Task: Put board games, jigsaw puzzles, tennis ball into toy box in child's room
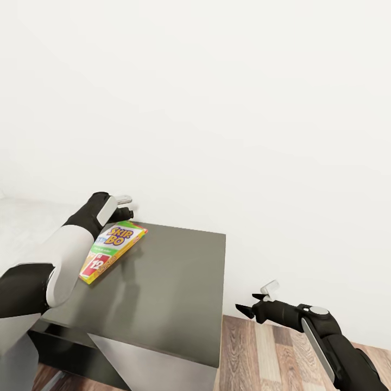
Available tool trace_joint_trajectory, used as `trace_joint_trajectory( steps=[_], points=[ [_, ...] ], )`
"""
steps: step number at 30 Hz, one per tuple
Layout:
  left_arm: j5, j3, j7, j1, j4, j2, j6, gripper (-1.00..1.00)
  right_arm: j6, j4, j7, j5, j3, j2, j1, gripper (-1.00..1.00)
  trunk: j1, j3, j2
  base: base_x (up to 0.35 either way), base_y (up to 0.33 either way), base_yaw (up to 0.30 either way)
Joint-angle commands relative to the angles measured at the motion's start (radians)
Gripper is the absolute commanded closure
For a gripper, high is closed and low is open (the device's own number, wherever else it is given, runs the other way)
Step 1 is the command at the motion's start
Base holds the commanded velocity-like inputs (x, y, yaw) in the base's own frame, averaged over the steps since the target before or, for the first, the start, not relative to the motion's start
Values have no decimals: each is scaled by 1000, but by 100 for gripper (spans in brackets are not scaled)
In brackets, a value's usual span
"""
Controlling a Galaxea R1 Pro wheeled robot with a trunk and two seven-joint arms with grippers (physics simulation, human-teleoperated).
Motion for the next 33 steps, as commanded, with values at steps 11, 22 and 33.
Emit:
trace_joint_trajectory(
  steps=[11,22,33],
  points=[
    [13,1,8,0,5,1,52,-100,8,-1,-1,-6,2,-1,-1,-100,0,-1,0,40,0,0],
    [39,1,8,0,5,0,95,-100,8,-1,-2,-6,2,-1,-1,-100,0,-1,0,2,0,0],
    [55,1,9,0,5,0,97,-100,8,-1,-1,-6,2,-1,-1,-100,0,-1,0,0,0,0]
  ],
)
